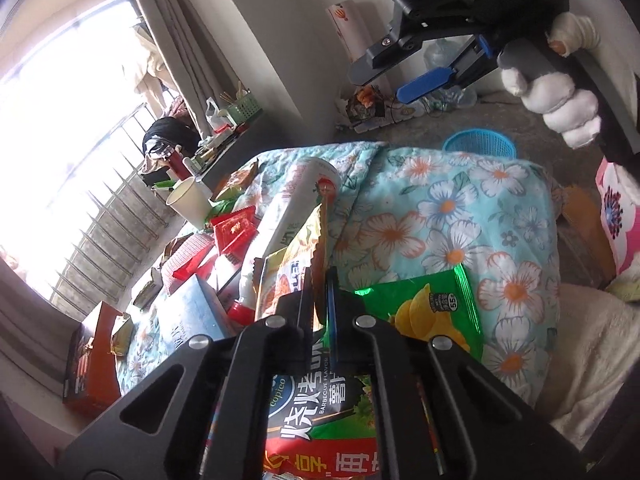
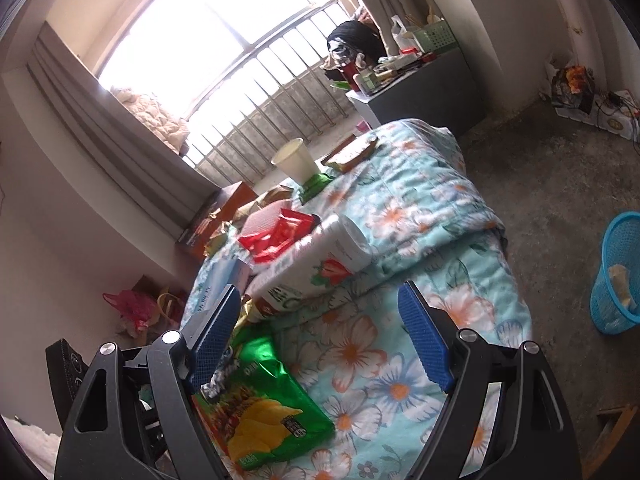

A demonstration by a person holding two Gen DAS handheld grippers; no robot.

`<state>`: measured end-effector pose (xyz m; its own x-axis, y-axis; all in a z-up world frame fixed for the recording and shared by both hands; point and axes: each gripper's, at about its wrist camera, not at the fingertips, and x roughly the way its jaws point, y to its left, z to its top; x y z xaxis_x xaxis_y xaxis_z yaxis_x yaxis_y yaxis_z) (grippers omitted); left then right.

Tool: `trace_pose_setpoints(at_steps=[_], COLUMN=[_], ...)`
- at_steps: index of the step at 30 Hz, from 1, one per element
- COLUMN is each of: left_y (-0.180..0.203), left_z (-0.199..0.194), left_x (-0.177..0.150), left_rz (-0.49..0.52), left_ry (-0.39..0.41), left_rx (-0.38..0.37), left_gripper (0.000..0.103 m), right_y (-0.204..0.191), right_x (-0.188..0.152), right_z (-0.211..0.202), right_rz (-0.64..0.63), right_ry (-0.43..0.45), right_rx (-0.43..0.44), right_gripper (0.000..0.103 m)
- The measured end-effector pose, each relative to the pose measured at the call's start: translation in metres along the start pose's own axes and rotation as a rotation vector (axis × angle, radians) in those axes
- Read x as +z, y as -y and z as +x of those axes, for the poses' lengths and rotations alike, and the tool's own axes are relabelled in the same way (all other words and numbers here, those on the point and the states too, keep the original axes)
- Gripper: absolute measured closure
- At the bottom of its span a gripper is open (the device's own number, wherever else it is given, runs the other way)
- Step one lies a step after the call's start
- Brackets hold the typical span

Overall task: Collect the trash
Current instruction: 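Hold the snack bag in the left tool while the right tool grasps the red wrapper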

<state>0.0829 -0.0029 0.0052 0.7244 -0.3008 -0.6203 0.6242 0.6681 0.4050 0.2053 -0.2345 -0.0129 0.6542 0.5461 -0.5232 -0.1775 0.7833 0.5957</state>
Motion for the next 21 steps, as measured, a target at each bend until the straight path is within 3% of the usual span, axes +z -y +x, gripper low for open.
trace_pose_setpoints(at_steps=[4,6,13,21], left_y=[-0.026,-0.038,-0.073,-0.086], left_z=[-0.018,-0.021,-0.026,-0.030], left_x=[-0.002,-0.006,-0.026,-0.035], left_rz=[-0.167,-0.251,-0.458,-0.508], left_ry=[0.075,0.097,0.139,0.189], left_rx=[-0.026,-0.035,-0.047,-0.070], left_gripper=[0.099,0.099,0.099,0.099], right_y=[-0.020,-0.027,-0.025,-0.002], right_x=[0.041,0.057,0.090,0.090], right_z=[0.035,0.061,0.178,0.259], right_rz=[0.031,0.062,0.171,0.314], right_ry=[-0.065,-0.112,-0.356,-0.564], right_rx=[0.143,0.163,0.039,-0.108], right_gripper=[0.024,0.024,0.029,0.029])
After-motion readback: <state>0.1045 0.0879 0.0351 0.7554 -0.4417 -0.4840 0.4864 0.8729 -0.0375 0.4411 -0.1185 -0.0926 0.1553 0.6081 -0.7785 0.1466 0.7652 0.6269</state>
